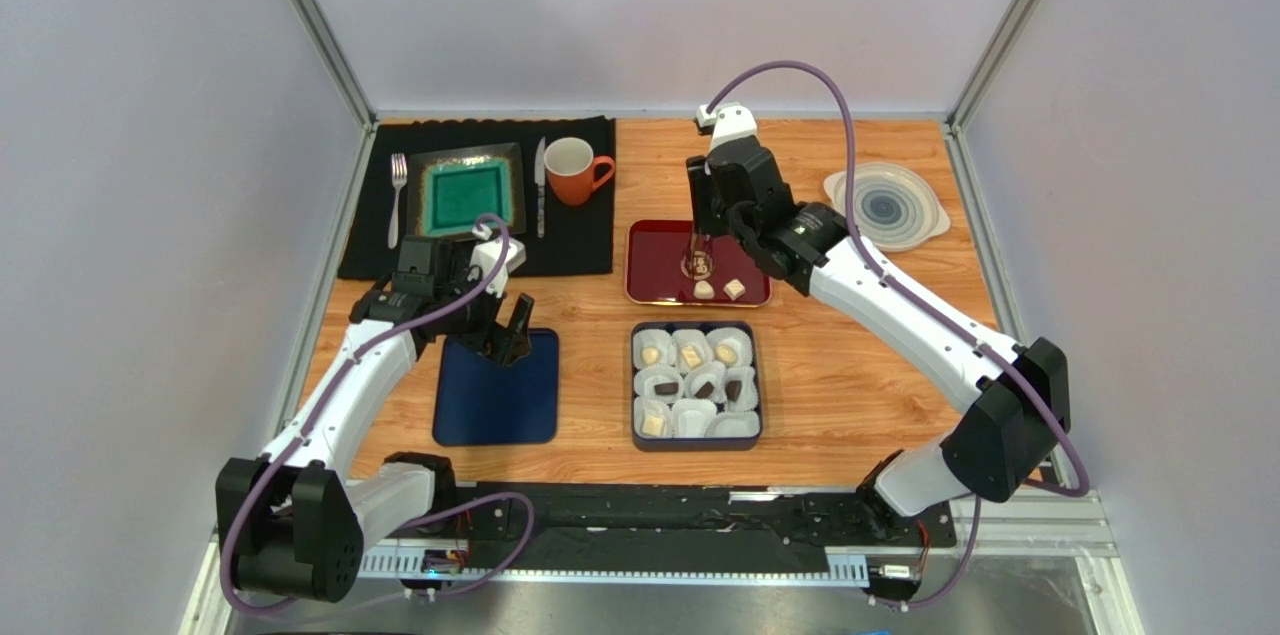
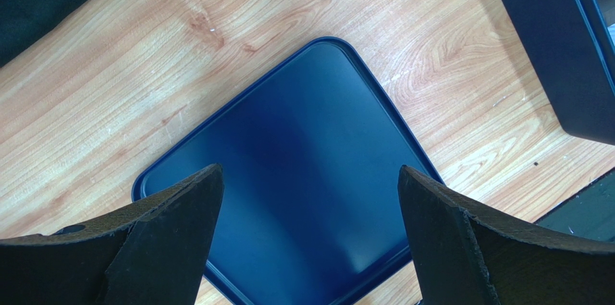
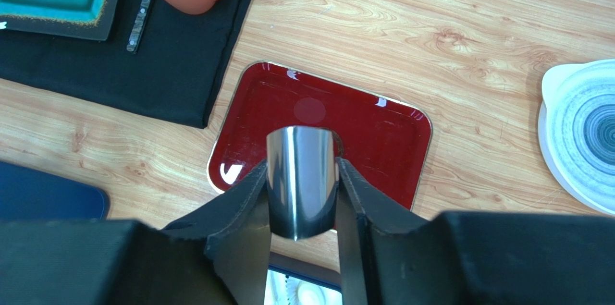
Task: Pack the chocolate
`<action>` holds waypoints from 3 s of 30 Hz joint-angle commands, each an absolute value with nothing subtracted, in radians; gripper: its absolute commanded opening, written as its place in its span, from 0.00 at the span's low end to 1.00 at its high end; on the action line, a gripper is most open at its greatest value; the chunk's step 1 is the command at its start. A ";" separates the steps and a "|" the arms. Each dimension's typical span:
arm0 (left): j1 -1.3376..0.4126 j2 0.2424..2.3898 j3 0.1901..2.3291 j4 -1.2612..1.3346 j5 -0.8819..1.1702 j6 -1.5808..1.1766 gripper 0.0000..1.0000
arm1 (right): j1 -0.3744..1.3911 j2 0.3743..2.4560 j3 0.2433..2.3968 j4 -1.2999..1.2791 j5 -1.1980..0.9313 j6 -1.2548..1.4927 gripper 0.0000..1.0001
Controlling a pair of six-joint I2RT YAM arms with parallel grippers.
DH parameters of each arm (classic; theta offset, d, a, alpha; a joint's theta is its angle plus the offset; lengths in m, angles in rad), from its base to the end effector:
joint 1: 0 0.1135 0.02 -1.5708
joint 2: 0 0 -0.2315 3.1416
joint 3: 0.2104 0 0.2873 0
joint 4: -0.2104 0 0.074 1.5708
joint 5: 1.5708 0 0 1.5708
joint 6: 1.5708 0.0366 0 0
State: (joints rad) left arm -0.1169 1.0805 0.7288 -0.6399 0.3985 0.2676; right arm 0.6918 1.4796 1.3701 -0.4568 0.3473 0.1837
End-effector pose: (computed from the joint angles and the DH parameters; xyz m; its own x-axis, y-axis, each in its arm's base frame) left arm 0.2510 -0.0438 0.1871 -0.7174 0.3296 -0.6137 0.5269 0.8331 -0.1685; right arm 0.2977 0.2304 0.3148 -0.4754 -0.1707 -0.8631 -0.2968 0.9546 -0.0254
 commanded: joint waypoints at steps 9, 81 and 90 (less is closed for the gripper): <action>-0.112 1.074 0.785 -0.641 0.408 0.285 0.99 | 0.670 1.473 1.327 -0.380 0.328 0.183 0.39; -0.112 1.085 0.815 -0.657 0.394 0.278 0.99 | 1.078 1.028 1.259 -0.788 0.291 0.233 0.06; -0.113 1.083 0.830 -0.666 0.400 0.276 0.99 | 1.144 1.003 1.184 -0.769 0.288 0.314 0.06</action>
State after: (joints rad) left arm -0.1169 1.0920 0.7792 -0.6621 0.3870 0.2710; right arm 1.1152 1.0172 1.1992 -0.8017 0.2707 0.2630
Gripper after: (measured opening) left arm 0.992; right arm 0.305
